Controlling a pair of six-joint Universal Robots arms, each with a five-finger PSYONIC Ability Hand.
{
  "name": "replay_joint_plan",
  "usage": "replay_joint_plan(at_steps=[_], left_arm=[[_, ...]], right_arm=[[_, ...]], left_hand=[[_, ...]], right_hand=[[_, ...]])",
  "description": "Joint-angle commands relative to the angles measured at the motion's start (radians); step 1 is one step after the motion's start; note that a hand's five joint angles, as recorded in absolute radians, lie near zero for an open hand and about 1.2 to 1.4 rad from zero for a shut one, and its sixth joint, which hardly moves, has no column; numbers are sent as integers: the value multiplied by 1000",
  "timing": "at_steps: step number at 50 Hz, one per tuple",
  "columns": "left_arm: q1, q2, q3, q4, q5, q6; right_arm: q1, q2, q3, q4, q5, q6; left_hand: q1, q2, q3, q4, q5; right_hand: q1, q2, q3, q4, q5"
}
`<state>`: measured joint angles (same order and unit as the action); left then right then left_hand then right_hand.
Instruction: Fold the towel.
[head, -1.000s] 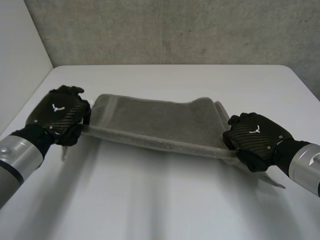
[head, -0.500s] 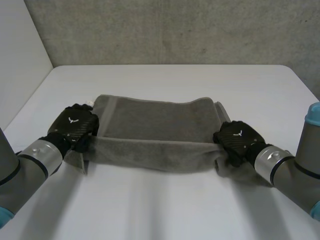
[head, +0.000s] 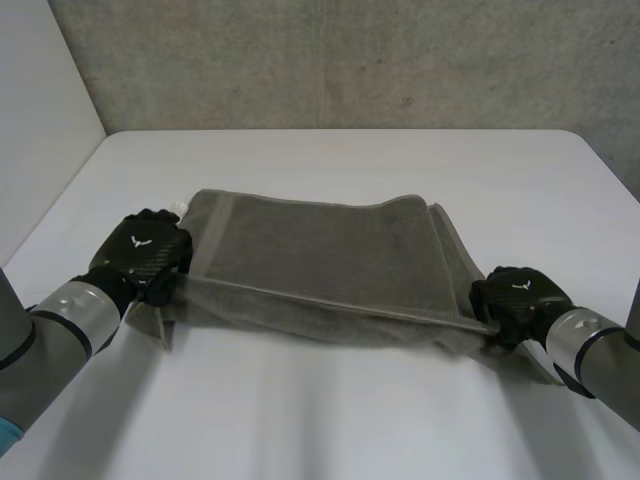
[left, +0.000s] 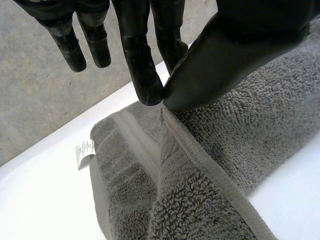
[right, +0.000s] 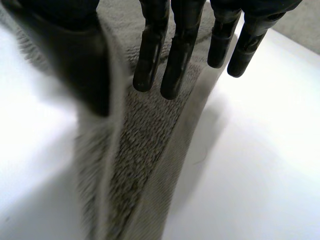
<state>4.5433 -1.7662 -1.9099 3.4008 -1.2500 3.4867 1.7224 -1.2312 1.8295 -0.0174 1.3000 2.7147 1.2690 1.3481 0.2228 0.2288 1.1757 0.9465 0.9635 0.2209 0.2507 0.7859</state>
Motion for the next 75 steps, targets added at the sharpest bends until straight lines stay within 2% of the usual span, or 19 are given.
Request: replay_joint_plan(at_steps=[1,3,9,11,12,13,14,15,25,29,51,65,67,68,70,71,72,75], left_arm=[[26,-1,-8,3,0,0],[36,-2,-12,9,1,0],[34,-13,-15,11,0,0],[30,-19,-24,14,-2,0],[29,-19,-24,14,-2,0],[26,-28,-27,14,-3,2],[26,-29,-27,14,-3,2],[23,-41,-29,14,-12,2],[3,-68,-46,40,-144,2],[2,-68,-69,61,-173,2],[-43,28,-153,-3,-169,2],[-9,-22,-149,3,-167,17],[0,-45,-138,9,-167,26],[0,-45,-138,9,-167,26],[16,-58,-124,14,-167,44],[16,-58,-124,14,-167,45],[25,-58,-117,14,-167,52],[40,-44,-101,14,-167,58]], right_arm=[[-43,-45,27,13,-99,-13],[-93,-103,19,31,-152,-13],[-142,-137,-6,62,-196,-9],[-141,-137,-9,66,-202,-9],[-141,-137,-9,66,-202,-9],[-141,-137,-7,66,-202,-9],[-138,-137,-6,66,-202,-10],[-138,-137,-6,66,-202,-10],[-149,-140,-6,68,-203,-12],[-145,-142,-3,73,-202,-15],[-139,-137,5,77,-211,-16],[-152,-139,4,79,-209,-18],[-156,-139,4,80,-209,-18],[-156,-139,4,80,-209,-18],[-170,-142,2,82,-209,-20],[-170,-142,2,82,-209,-20],[-176,-143,2,85,-209,-21],[-185,-154,-7,114,-211,-44]], left_hand=[[127,48,-48,-54,46],[127,48,-48,-54,46],[127,48,-48,-54,46],[-126,-205,-48,-54,-207],[-128,-207,-48,-54,-209],[-349,-428,-48,-54,-430],[-351,-430,-48,-54,-432],[-508,-587,-48,-54,-589],[-633,-712,-48,-54,-714],[-633,-712,-48,-54,-714],[-598,-677,-48,-54,-679],[-533,-612,-48,-54,-614],[-376,-455,-48,-54,-457],[-374,-453,-48,-54,-456],[14,-65,-48,-54,-67],[16,-63,-48,-54,-65],[126,47,-48,-54,45],[127,48,-48,-54,46]], right_hand=[[450,433,-46,-76,436],[450,433,-46,-76,436],[450,433,-46,-76,436],[450,433,-46,-76,436],[450,433,-46,-76,436],[450,433,-46,-76,436],[450,433,-46,-76,436],[450,433,-46,-76,436],[450,433,-46,-76,436],[450,433,-46,-76,436],[450,433,-46,-76,436],[450,433,-46,-76,436],[450,433,-46,-76,436],[450,433,-46,-76,436],[450,433,-46,-76,436],[450,433,-46,-76,436],[450,433,-46,-76,436],[450,433,-46,-76,436]])
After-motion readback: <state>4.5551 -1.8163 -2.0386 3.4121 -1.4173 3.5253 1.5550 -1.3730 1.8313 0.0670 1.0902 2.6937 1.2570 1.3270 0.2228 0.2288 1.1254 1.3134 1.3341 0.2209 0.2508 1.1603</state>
